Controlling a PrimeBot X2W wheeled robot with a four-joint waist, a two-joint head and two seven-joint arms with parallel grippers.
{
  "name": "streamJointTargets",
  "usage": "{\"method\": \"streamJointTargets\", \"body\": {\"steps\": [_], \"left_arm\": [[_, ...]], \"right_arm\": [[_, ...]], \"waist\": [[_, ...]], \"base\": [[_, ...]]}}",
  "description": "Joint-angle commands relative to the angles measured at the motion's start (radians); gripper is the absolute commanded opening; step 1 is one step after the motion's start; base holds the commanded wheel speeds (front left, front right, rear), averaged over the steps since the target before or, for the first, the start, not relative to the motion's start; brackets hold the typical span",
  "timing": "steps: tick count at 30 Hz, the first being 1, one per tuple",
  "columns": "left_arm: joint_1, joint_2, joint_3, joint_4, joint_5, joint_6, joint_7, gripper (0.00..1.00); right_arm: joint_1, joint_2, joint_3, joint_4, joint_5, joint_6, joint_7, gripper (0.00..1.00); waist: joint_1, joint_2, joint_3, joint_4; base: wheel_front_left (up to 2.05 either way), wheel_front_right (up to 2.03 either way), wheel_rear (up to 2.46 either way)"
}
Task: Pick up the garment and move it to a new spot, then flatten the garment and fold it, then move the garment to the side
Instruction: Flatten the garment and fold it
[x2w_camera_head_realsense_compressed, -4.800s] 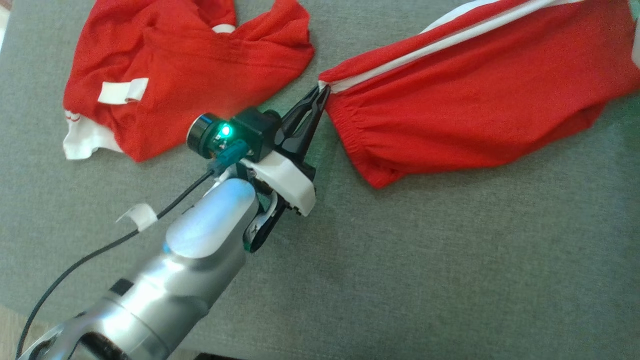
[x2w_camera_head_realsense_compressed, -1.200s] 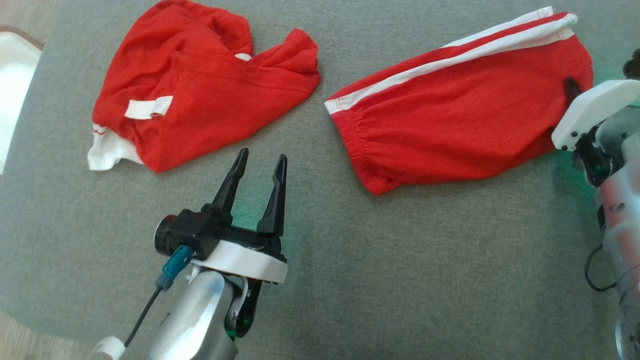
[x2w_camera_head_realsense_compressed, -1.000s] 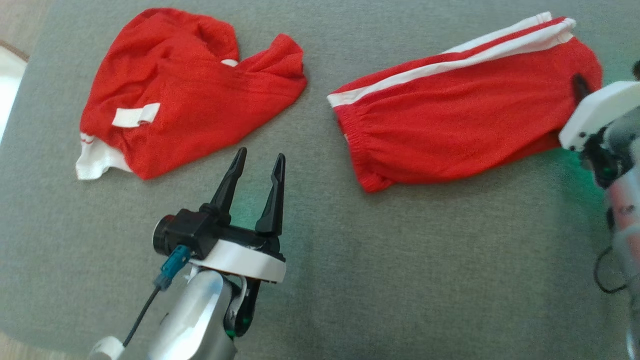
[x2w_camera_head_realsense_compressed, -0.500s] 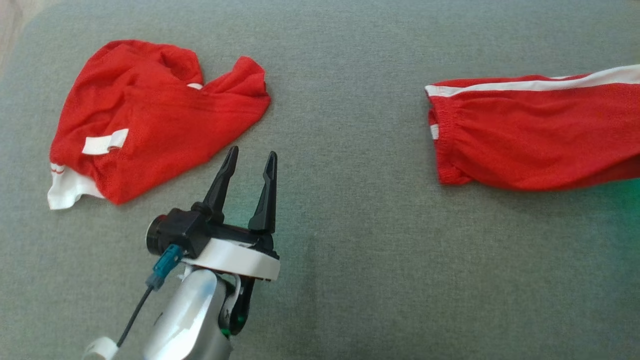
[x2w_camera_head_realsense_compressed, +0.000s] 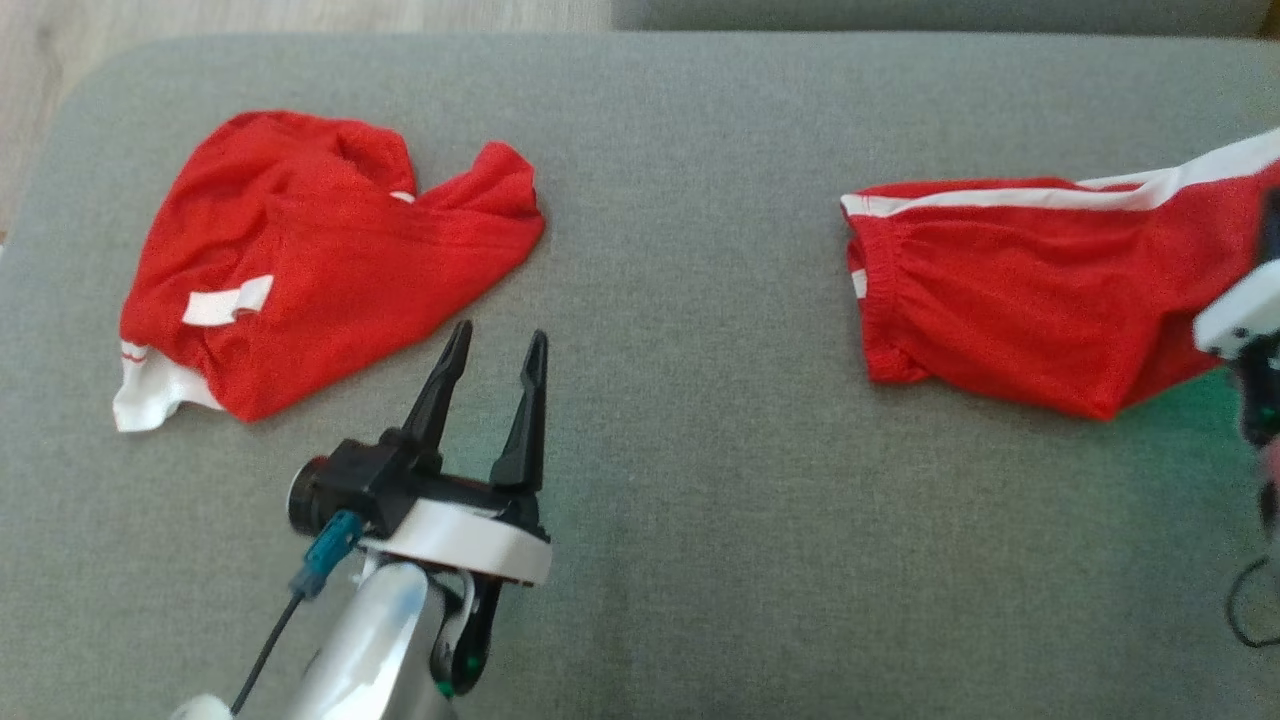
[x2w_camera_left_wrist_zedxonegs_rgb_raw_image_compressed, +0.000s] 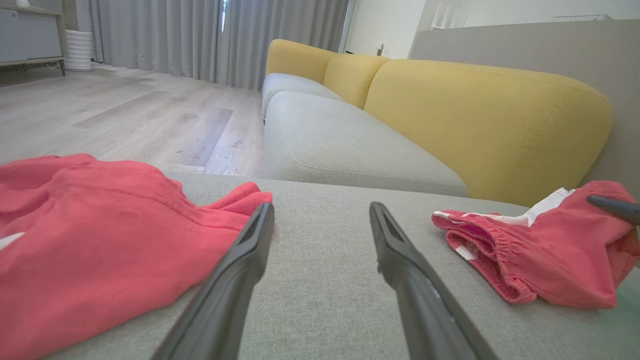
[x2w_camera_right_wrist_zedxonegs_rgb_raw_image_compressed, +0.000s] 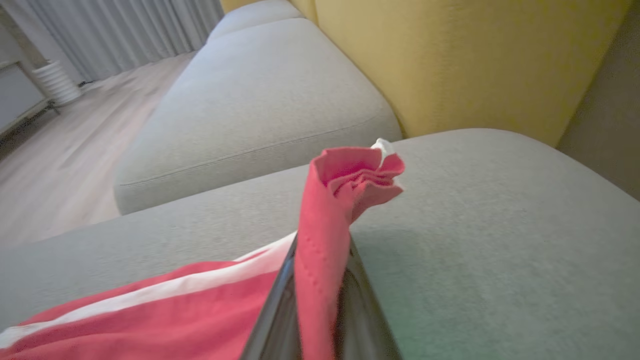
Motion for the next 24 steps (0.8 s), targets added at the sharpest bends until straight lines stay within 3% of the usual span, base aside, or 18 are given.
{"method": "streamJointTargets", "body": {"steps": [1, 11, 24], "left_arm": [[-0.002, 0.005, 0.046, -0.023, 0.007, 0.0, -0.005, 1.0], [0.048, 0.005, 0.066, -0.016, 0.013, -0.009, -0.005, 1.0], [0.08, 0.005, 0.073, -0.018, 0.017, -0.014, -0.005, 1.0]], "right_arm": [[-0.02, 0.008, 0.035, -0.043, 0.008, -0.001, -0.013, 0.0], [0.019, 0.097, 0.186, -0.171, 0.085, -0.001, 0.003, 0.0], [0.091, 0.158, 0.362, -0.264, 0.154, -0.001, 0.036, 0.0]], "waist": [[0.0001, 0.0, -0.026, -0.002], [0.0001, 0.0, -0.111, 0.005], [0.0001, 0.0, -0.14, 0.039]], "base": [[0.0, 0.0, 0.0], [0.0, 0.0, 0.0], [0.0, 0.0, 0.0]]}}
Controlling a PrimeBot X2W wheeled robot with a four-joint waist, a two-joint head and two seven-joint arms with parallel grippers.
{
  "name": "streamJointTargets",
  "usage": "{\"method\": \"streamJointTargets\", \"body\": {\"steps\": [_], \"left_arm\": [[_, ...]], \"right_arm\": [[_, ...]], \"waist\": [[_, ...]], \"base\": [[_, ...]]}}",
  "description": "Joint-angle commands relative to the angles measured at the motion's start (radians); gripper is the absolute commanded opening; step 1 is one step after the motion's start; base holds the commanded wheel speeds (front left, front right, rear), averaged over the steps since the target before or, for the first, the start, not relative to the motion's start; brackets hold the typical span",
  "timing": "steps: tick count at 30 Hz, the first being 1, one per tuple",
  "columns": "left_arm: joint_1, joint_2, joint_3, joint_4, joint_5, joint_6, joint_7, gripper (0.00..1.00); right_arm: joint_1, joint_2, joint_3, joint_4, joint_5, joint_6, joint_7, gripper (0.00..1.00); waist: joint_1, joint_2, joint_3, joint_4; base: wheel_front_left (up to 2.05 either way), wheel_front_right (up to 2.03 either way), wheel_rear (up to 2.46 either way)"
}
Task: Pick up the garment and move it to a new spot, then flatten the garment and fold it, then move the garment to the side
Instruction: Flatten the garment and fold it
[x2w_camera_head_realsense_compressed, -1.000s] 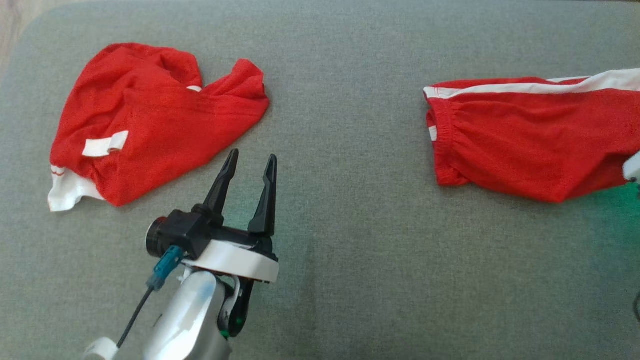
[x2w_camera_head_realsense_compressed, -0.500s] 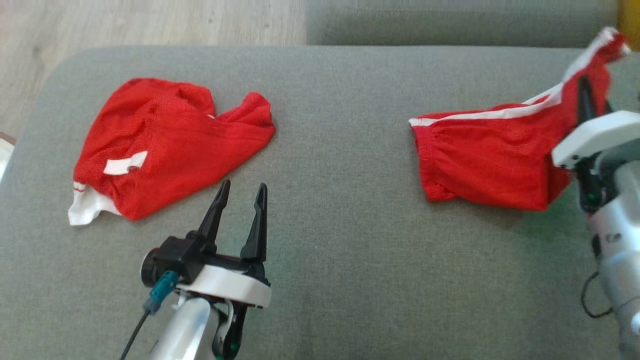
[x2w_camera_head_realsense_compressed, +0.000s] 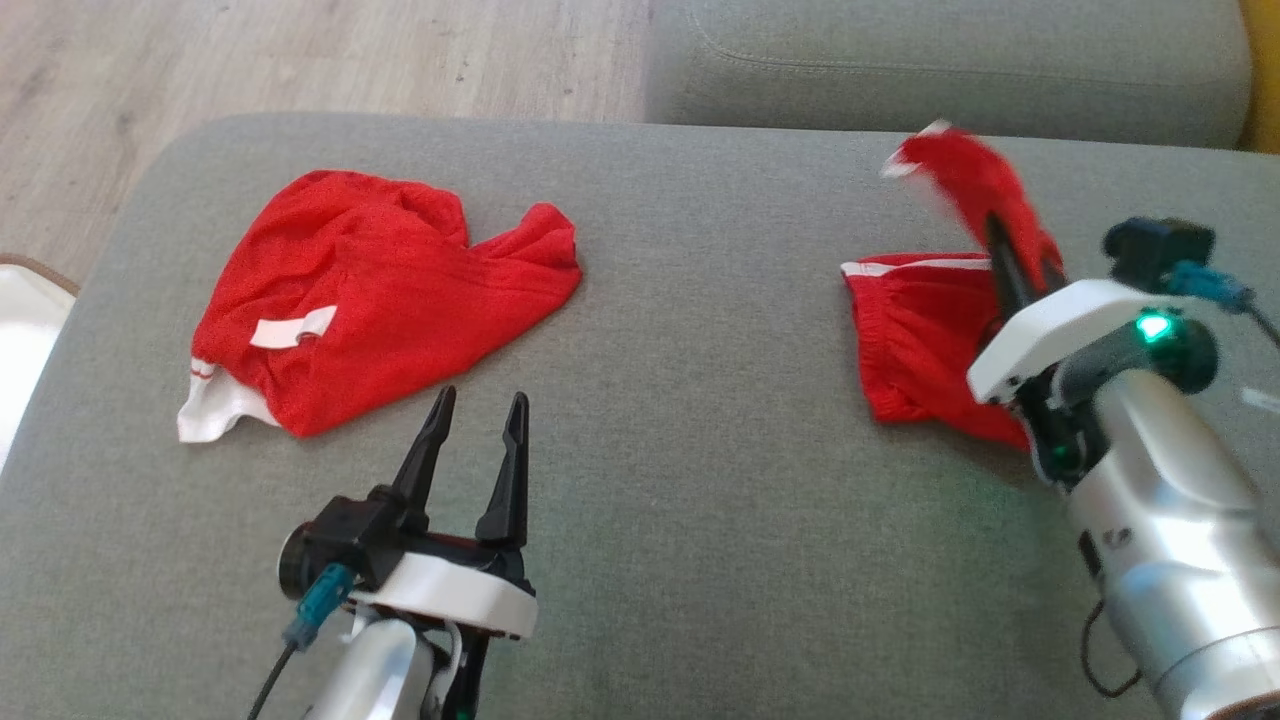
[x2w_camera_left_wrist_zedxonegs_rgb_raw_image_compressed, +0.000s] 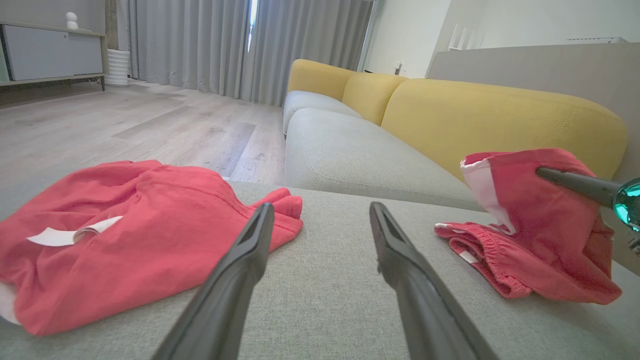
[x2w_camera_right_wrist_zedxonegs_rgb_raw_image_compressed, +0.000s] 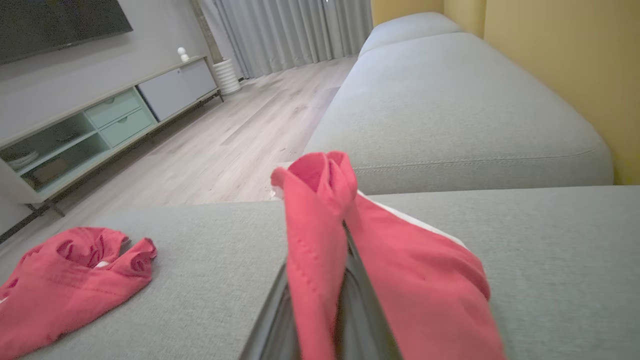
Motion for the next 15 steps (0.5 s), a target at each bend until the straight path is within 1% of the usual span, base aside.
{"method": "streamJointTargets", "body": {"steps": [1, 6, 10, 14, 15], "left_arm": [[-0.016, 0.004, 0.034, -0.031, 0.008, -0.004, -0.005, 1.0], [-0.011, 0.004, 0.04, -0.03, 0.007, -0.003, -0.005, 1.0], [-0.008, 0.004, 0.046, -0.031, 0.005, 0.0, -0.005, 1.0], [-0.009, 0.004, 0.047, -0.033, 0.001, 0.003, -0.005, 1.0], [-0.01, 0.004, 0.046, -0.034, 0.0, 0.003, -0.005, 1.0]], "right_arm": [[-0.006, 0.017, 0.03, -0.034, 0.009, -0.001, 0.0, 0.0], [0.022, 0.041, 0.095, -0.031, 0.016, -0.001, 0.018, 0.0], [0.051, 0.046, 0.164, -0.01, 0.008, -0.001, 0.045, 0.0], [0.068, 0.049, 0.198, 0.02, 0.008, -0.001, 0.065, 0.0], [0.069, 0.049, 0.207, 0.029, 0.002, -0.001, 0.067, 0.63]], "waist": [[0.0, -0.0001, -0.001, 0.006], [0.0, -0.0001, -0.004, 0.017], [0.0, -0.0001, -0.002, 0.017], [0.0, -0.0001, 0.005, 0.011], [0.0, -0.0001, 0.007, 0.009]], "base": [[0.0, 0.0, 0.0], [0.0, 0.0, 0.0], [0.0, 0.0, 0.0], [0.0, 0.0, 0.0], [0.0, 0.0, 0.0]]}}
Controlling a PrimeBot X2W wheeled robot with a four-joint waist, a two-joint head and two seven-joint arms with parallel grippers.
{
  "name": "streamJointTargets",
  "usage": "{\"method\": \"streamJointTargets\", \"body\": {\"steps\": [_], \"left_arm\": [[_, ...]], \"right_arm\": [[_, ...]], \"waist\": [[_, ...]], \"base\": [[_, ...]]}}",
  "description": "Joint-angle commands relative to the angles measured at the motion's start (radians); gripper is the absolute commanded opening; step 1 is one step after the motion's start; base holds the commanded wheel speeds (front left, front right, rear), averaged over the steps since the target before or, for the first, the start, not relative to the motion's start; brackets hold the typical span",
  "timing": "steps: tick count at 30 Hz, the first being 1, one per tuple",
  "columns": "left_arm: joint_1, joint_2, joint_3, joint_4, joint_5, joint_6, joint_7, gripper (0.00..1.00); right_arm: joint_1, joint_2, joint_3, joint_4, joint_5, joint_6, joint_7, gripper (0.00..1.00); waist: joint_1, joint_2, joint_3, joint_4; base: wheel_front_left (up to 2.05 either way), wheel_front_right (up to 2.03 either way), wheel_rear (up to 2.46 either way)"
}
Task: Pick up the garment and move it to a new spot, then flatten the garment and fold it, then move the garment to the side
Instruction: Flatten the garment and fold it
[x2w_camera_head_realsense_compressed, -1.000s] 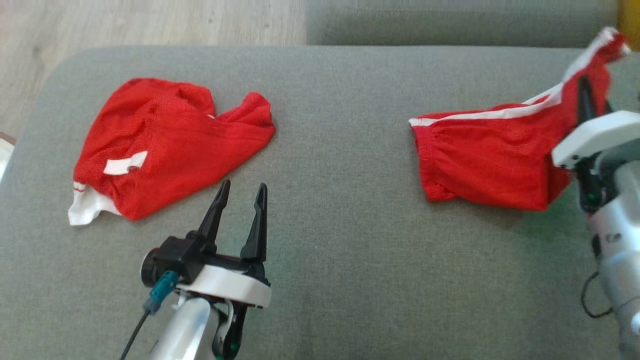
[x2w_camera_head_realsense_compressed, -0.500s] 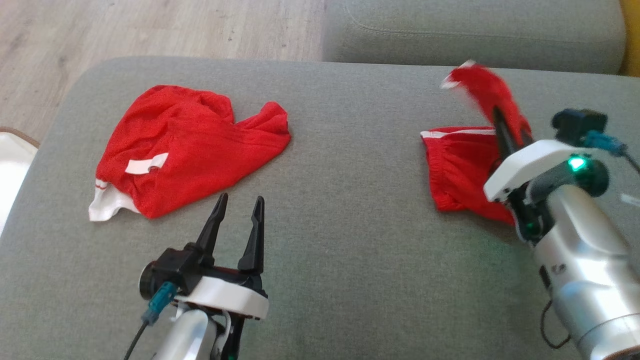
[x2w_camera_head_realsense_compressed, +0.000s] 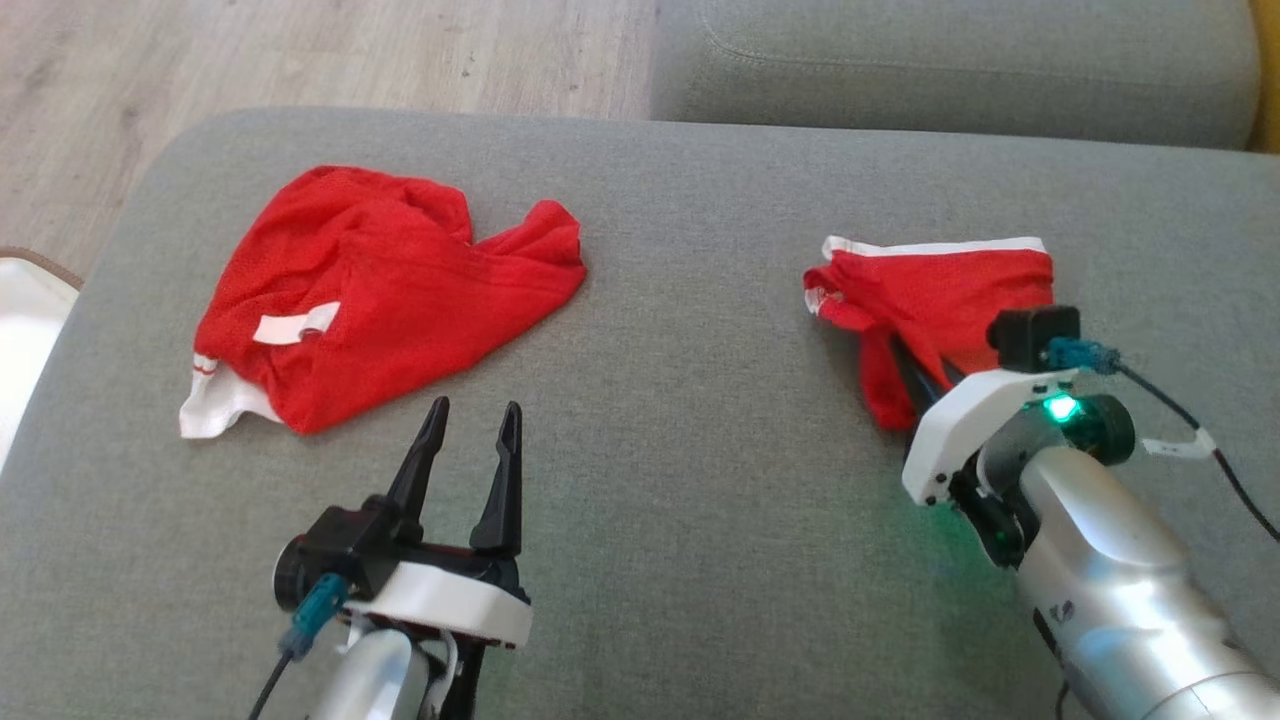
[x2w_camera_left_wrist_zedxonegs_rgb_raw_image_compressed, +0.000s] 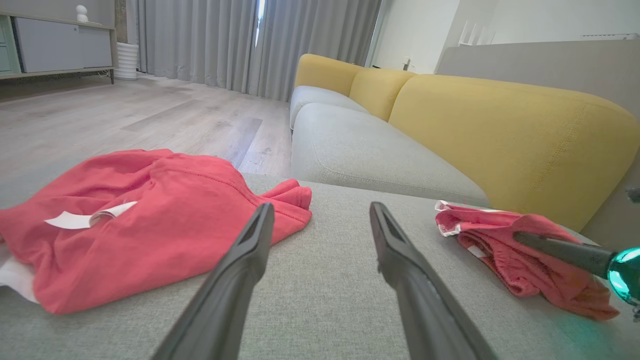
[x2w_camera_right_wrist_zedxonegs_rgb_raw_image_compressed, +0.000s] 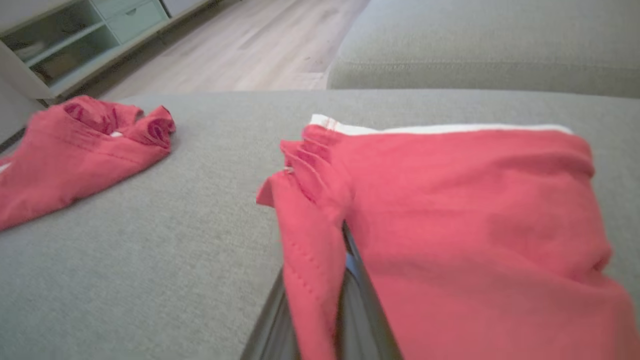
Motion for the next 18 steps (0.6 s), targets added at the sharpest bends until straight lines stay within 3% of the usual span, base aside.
{"method": "streamJointTargets", "body": {"steps": [1, 10, 18], "left_arm": [[-0.028, 0.004, 0.035, -0.034, -0.001, 0.003, -0.005, 1.0], [-0.034, 0.004, 0.052, -0.038, -0.004, 0.008, -0.005, 1.0], [-0.036, 0.004, 0.096, -0.076, 0.008, 0.011, -0.005, 1.0]], "right_arm": [[-0.003, 0.014, 0.023, -0.014, -0.005, -0.001, -0.004, 1.0], [0.018, 0.044, 0.118, -0.107, 0.069, -0.001, -0.034, 1.0], [-0.016, -0.04, 0.005, -0.174, -0.001, -0.001, -0.2, 1.0]], "waist": [[0.0001, 0.0, 0.004, -0.006], [0.0001, 0.0, 0.0, -0.071], [0.0001, 0.0, -0.017, -0.148]], "base": [[0.0, 0.0, 0.0], [0.0, 0.0, 0.0], [0.0, 0.0, 0.0]]}}
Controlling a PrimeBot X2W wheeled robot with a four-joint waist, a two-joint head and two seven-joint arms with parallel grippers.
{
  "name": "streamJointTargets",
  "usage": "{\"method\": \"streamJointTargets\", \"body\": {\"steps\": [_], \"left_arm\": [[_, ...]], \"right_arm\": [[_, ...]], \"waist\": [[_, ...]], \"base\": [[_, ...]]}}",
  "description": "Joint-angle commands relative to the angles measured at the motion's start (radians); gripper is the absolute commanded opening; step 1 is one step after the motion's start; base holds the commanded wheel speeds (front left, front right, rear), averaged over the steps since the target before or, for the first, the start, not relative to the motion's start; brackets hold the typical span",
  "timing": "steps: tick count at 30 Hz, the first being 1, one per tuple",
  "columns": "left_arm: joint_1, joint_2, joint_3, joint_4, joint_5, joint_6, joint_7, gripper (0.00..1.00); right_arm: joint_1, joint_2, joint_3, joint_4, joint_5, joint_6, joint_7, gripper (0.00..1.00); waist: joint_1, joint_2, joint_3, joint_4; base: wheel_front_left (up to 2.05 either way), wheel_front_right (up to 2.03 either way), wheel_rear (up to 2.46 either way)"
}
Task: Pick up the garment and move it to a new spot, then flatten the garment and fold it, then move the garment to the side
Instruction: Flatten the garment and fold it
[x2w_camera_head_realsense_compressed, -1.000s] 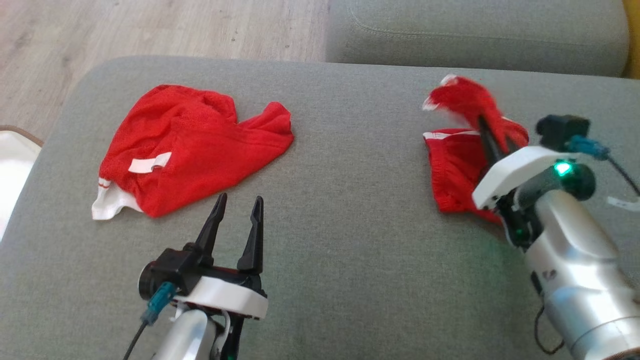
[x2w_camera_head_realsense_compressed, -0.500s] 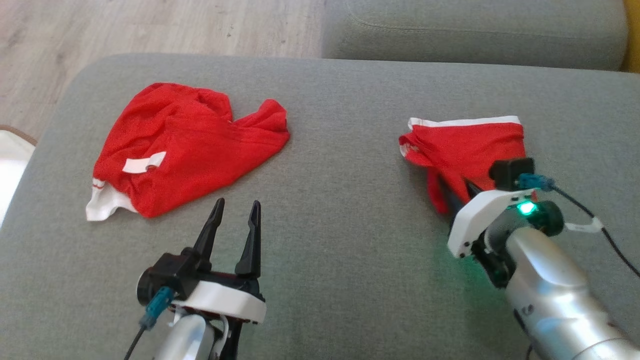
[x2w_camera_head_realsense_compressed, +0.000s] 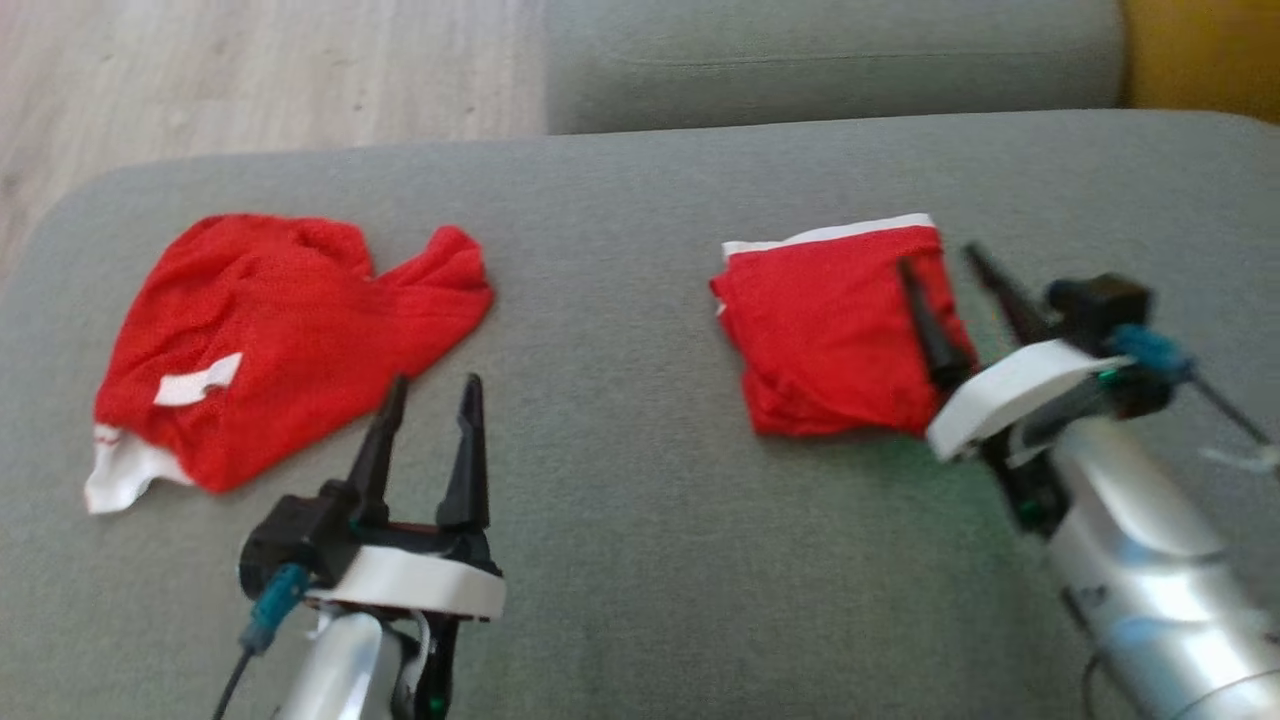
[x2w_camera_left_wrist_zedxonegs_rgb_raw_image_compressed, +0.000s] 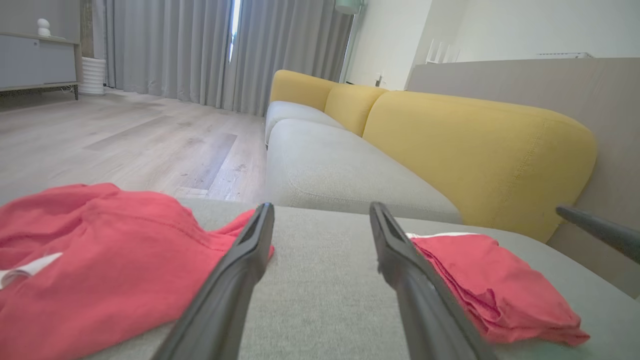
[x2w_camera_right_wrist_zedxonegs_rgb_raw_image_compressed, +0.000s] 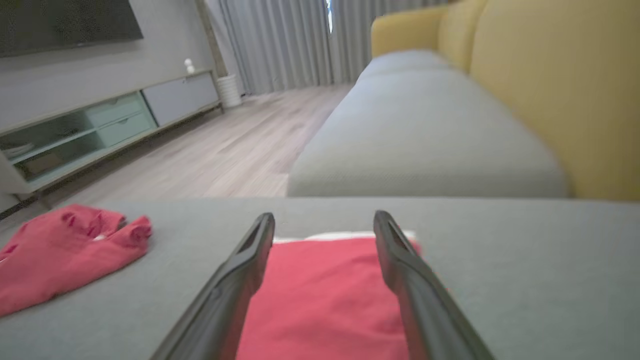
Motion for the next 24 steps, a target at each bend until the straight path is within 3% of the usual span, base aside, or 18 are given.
{"method": "streamJointTargets", "body": {"steps": [1, 6, 11, 17, 24], "left_arm": [[-0.035, 0.004, 0.04, -0.038, 0.009, 0.003, -0.005, 1.0], [-0.03, 0.004, 0.063, -0.069, 0.017, 0.003, -0.005, 1.0], [-0.018, 0.004, 0.07, -0.085, 0.023, 0.003, -0.005, 1.0], [0.009, 0.004, 0.066, -0.078, 0.035, 0.0, -0.005, 1.0], [0.022, 0.004, 0.068, -0.078, 0.037, -0.001, -0.005, 1.0]], "right_arm": [[-0.035, -0.006, -0.007, -0.036, -0.02, -0.001, -0.016, 1.0], [0.035, -0.01, -0.21, -0.149, -0.163, -0.001, -0.033, 1.0], [0.199, 0.069, -0.377, -0.327, -0.276, -0.001, -0.033, 1.0], [0.353, 0.145, -0.457, -0.446, -0.339, -0.001, -0.033, 1.0], [0.391, 0.163, -0.459, -0.491, -0.359, -0.001, -0.033, 1.0]], "waist": [[0.0, -0.0001, -0.006, -0.022], [0.0, -0.0001, -0.01, -0.06], [0.0, -0.0001, -0.008, -0.076], [0.0, -0.0001, -0.008, -0.082], [0.0, -0.0001, -0.011, -0.077]], "base": [[0.0, 0.0, 0.0], [0.0, 0.0, 0.0], [0.0, 0.0, 0.0], [0.0, 0.0, 0.0], [0.0, 0.0, 0.0]]}}
